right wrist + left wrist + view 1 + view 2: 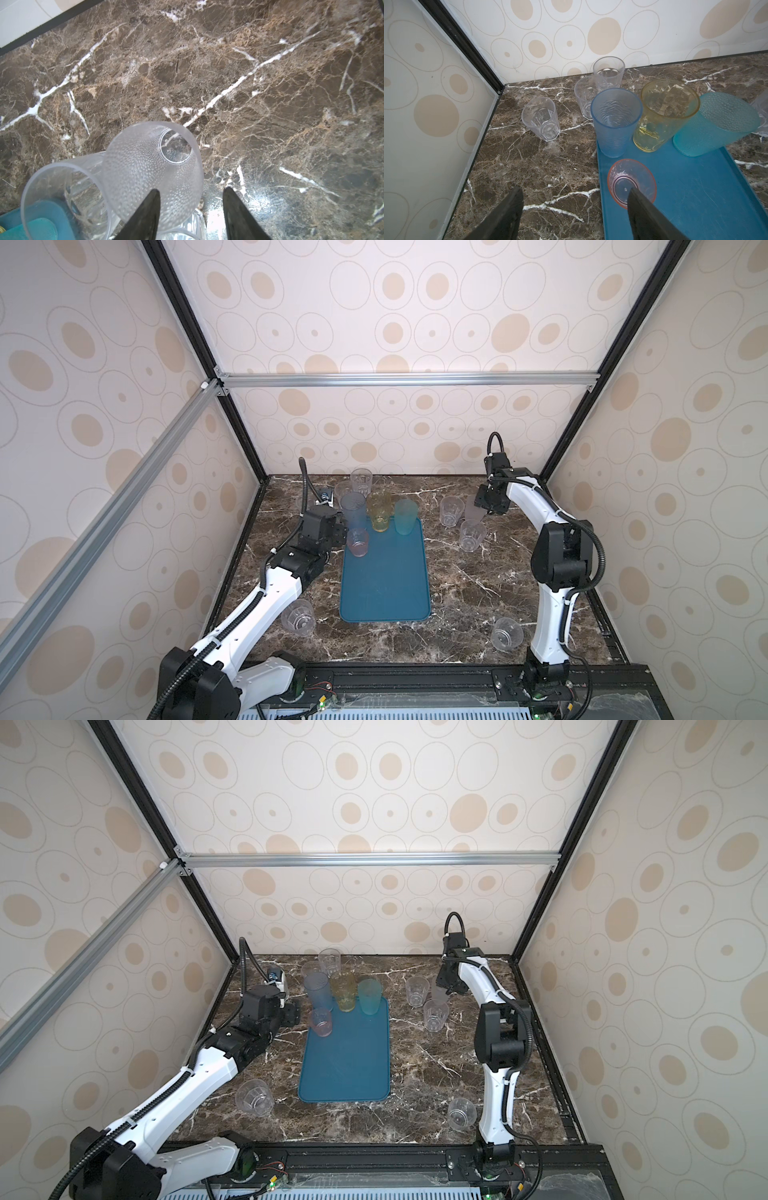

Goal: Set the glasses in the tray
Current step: 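Lower the right gripper onto the frosted clear glass and close on it, then lift the frosted glass off the table with the right gripper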

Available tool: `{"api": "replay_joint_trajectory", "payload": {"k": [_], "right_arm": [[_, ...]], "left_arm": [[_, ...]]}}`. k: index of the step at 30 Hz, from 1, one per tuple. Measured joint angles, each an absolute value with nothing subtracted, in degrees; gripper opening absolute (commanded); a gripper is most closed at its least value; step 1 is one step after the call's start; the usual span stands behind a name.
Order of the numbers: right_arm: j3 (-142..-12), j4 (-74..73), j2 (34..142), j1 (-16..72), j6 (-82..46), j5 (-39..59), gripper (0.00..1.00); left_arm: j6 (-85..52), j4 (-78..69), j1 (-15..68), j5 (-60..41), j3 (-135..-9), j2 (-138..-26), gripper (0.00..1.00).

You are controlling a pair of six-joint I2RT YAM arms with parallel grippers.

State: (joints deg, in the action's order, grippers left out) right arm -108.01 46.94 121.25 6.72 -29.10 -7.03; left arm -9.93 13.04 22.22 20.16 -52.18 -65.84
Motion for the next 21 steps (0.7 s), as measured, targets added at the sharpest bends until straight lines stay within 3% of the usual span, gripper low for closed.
{"api": "replay_joint_trajectory", "payload": {"k": [8, 21], "right_arm": [[-108.01, 46.78, 122.63, 6.72, -29.08, -6.04, 0.46], [-108.01, 46.33, 123.46, 6.7, -28.67, -6.02, 0.24]], "left_arm": [[-10.74, 13.15, 22.22, 19.35, -51.99, -65.84, 0.78], [-11.14, 13.26, 22.22, 18.74, -51.99, -65.84, 0.77]]}}
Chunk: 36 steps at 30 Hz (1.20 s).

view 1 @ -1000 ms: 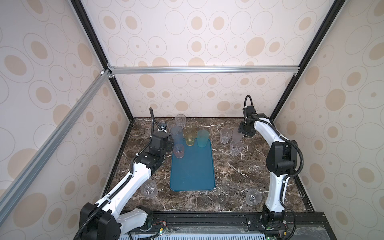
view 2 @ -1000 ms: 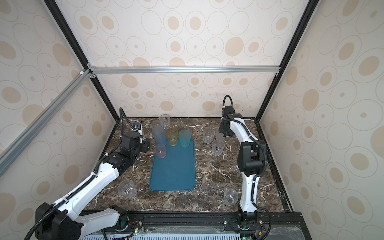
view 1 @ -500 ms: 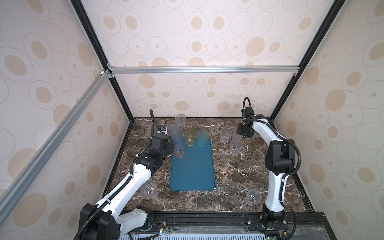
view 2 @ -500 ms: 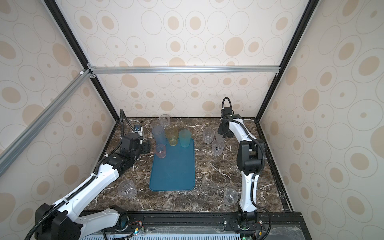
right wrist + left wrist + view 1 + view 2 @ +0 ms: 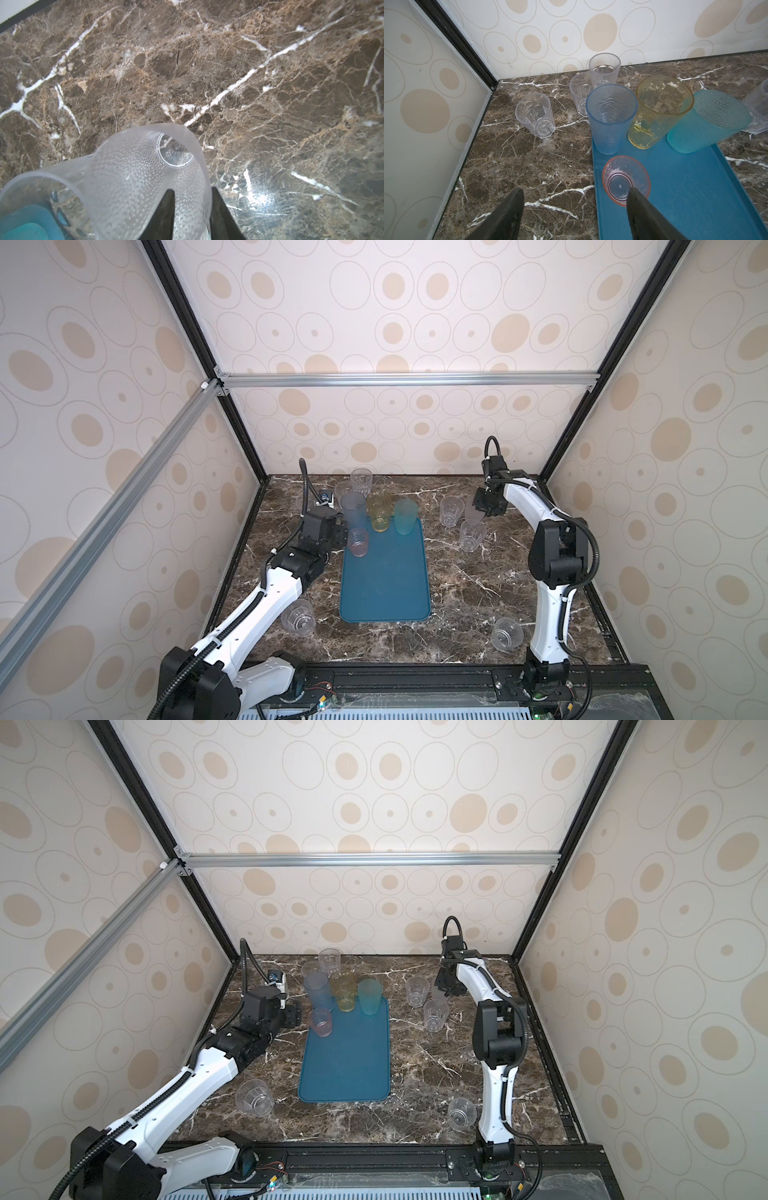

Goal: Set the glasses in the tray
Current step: 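Lift the frosted glass off the table with the right gripper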

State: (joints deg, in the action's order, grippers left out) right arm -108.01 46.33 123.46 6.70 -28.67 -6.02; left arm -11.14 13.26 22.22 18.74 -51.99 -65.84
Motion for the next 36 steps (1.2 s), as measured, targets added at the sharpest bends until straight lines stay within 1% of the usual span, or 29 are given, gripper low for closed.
{"api": "replay_joint_trajectory", "payload": {"k": [7, 16, 24, 27, 31, 33, 35, 36], "right_arm": [[-108.01, 46.28, 123.55, 6.68, -27.7, -6.46, 0.16], [-108.01, 46.61, 123.31, 6.68, -26.96, -7.49, 0.13], [-108.01, 47.13, 122.87, 6.68, -26.5, -7.73, 0.13], [-108.01, 47.13, 122.87, 6.68, -26.48, -7.73, 0.16], [-108.01, 47.11, 122.87, 6.68, -26.33, -7.84, 0.28], [-107.98, 46.96, 122.87, 6.68, -26.48, -7.99, 0.31], [-107.96, 46.46, 122.89, 6.68, -26.46, -7.99, 0.32], [-107.9, 46.09, 122.89, 6.68, -26.44, -8.01, 0.3]], "left_arm": [[-11.16, 13.26, 22.22, 18.28, -51.99, -65.84, 0.77], [-11.16, 13.21, 22.22, 17.98, -51.99, -65.84, 0.77], [-11.16, 13.17, 22.22, 17.61, -51.99, -65.84, 0.77], [-11.16, 12.99, 22.22, 17.61, -51.79, -65.84, 0.77], [-11.16, 12.97, 22.22, 17.63, -51.27, -65.84, 0.77], [-11.16, 12.95, 22.22, 17.63, -51.11, -65.84, 0.77], [-11.16, 12.95, 22.22, 17.61, -51.09, -65.84, 0.77], [-11.16, 12.95, 22.22, 17.61, -51.09, -65.84, 0.77]]}}
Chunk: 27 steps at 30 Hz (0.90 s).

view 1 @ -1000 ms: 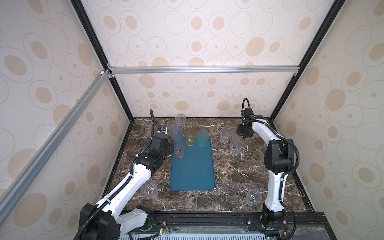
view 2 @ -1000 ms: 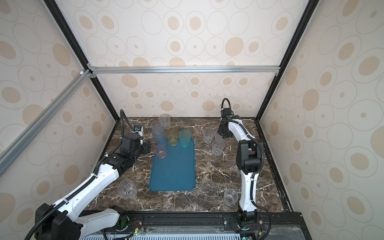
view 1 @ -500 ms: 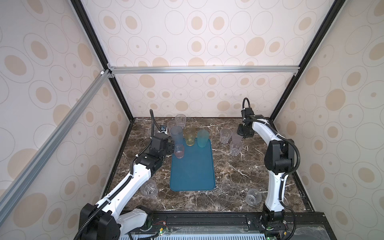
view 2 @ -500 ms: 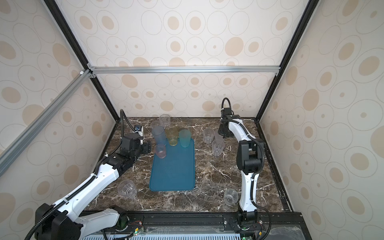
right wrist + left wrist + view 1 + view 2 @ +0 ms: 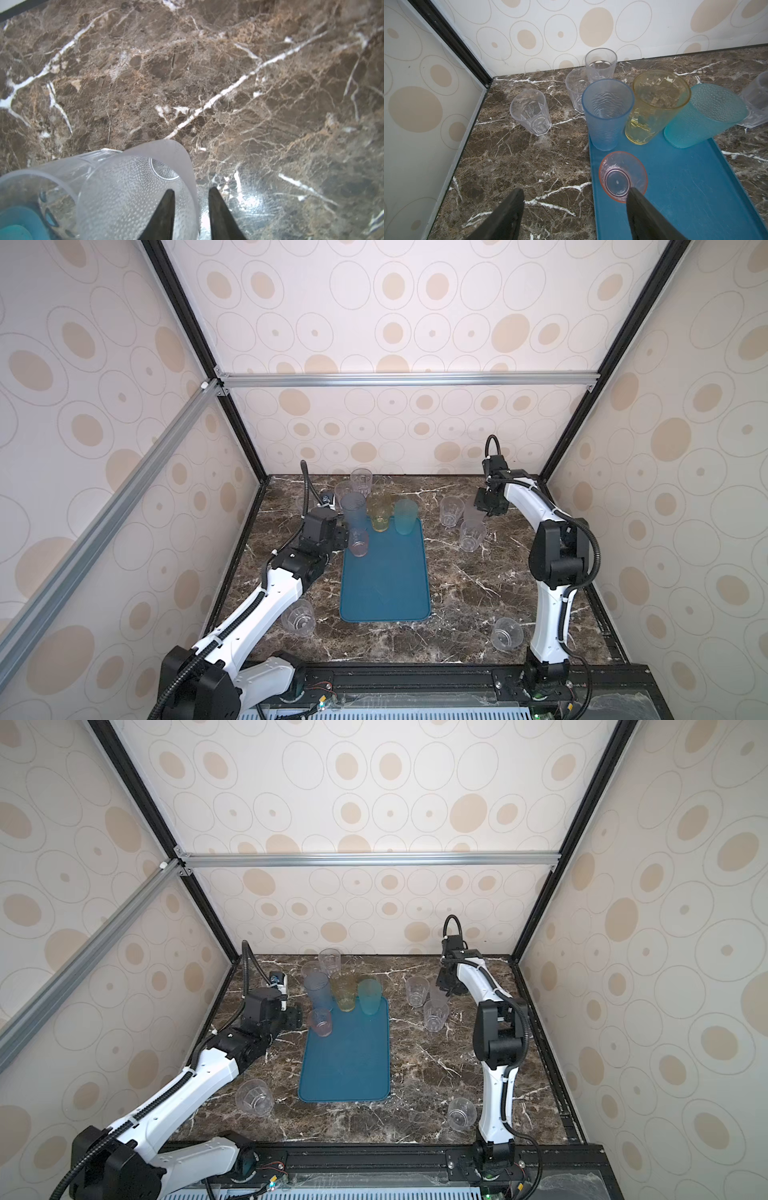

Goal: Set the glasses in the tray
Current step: 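Lift the frosted glass off the table with the right gripper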

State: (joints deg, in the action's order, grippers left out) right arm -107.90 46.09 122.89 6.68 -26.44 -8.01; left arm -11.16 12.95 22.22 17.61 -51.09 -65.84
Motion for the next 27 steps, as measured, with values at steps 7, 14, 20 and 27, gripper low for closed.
{"api": "replay_joint_trajectory", "payload": {"k": [7, 14, 20, 27], "right_arm": [[-105.14, 43.13, 122.89, 6.68, -26.63, -8.21, 0.12], [-104.22, 43.7, 121.69, 6.68, -26.24, -9.13, 0.06], [-104.44, 45.69, 119.26, 6.68, -25.54, -9.26, 0.03], [-106.83, 48.07, 115.83, 6.94, -24.95, -8.73, 0.02]], "left_arm": [[-11.16, 12.95, 22.22, 17.45, -51.09, -65.82, 0.77], [-11.16, 12.88, 22.22, 17.02, -50.98, -65.82, 0.77], [-11.18, 12.67, 22.22, 16.73, -50.74, -65.82, 0.77], [-11.22, 12.51, 22.22, 16.56, -50.65, -65.82, 0.77]]}}
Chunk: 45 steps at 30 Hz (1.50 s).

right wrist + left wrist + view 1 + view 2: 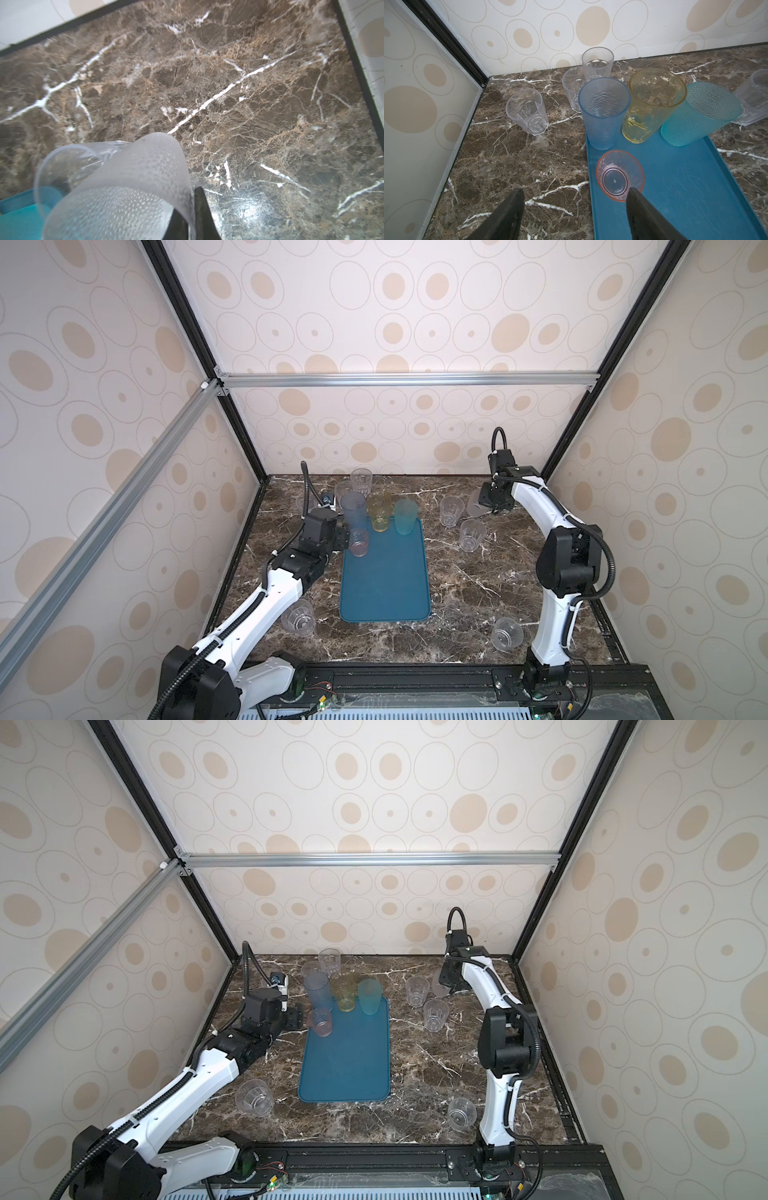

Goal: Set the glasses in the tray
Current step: 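Lift the frosted glass off the table with the right gripper, then carry the frosted glass over the tray with the right gripper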

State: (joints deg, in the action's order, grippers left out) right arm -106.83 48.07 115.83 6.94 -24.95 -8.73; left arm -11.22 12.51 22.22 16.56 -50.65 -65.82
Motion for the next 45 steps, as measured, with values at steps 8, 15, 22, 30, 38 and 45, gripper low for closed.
{"api": "replay_joint_trajectory", "payload": {"k": [8, 15, 22, 30, 38, 45], "right_arm": [[-108.01, 52.45, 109.45, 11.57, -23.94, -7.57, 0.0], [-104.68, 56.9, 103.66, 21.93, -24.51, -6.13, 0.0], [-103.92, 59.92, 106.02, 34.59, -28.29, -5.06, 0.0], [-115.28, 60.82, 120.64, 41.39, -30.96, -4.03, 0.0], [-126.15, 62.48, 131.02, 42.74, -32.08, -4.71, 0.0], [-131.87, 64.27, 135.46, 43.07, -32.16, -4.91, 0.0]], "left_arm": [[-11.35, 12.4, 22.22, 16.47, -50.65, -66.0, 0.75], [-11.53, 11.25, 22.22, 15.7, -50.65, -66.22, 0.75], [-11.86, 10.15, 22.22, 15.49, -49.06, -66.19, 0.75], [-11.86, 9.69, 22.22, 15.49, -47.44, -65.89, 0.76], [-11.94, 9.65, 22.22, 15.51, -45.69, -64.49, 0.76], [-11.99, 9.47, 22.22, 15.51, -45.65, -64.29, 0.76]]}}
